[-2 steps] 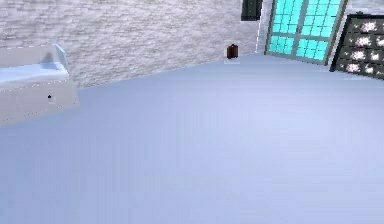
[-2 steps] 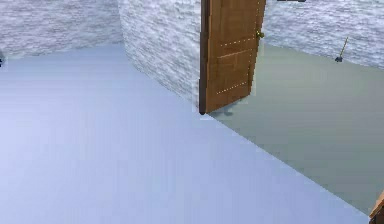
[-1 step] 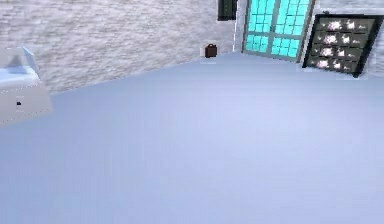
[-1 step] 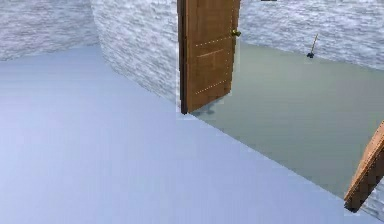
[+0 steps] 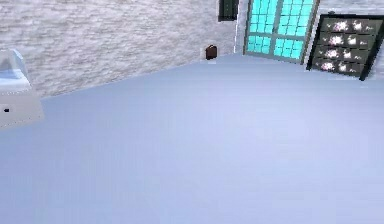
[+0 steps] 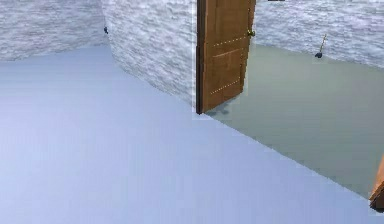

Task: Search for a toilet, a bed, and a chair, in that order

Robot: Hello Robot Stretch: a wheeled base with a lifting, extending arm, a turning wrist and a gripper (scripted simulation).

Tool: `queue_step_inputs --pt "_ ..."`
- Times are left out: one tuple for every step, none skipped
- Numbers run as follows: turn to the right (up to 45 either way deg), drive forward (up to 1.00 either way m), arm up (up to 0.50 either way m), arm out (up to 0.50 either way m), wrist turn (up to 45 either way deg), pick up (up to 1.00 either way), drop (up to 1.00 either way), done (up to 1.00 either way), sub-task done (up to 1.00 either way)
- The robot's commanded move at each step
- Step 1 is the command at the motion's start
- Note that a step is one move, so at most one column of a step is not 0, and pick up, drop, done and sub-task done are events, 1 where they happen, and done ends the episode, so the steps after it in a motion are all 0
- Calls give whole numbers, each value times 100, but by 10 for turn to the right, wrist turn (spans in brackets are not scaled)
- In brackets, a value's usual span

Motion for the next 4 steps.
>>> queue_step_inputs --pt "-450 0 0 0 0 0 0 0 0" --pt "0 100 0 0 0 0 0 0 0" --pt "0 100 0 0 0 0 0 0 0" --pt "0 60 0 0 0 0 0 0 0"
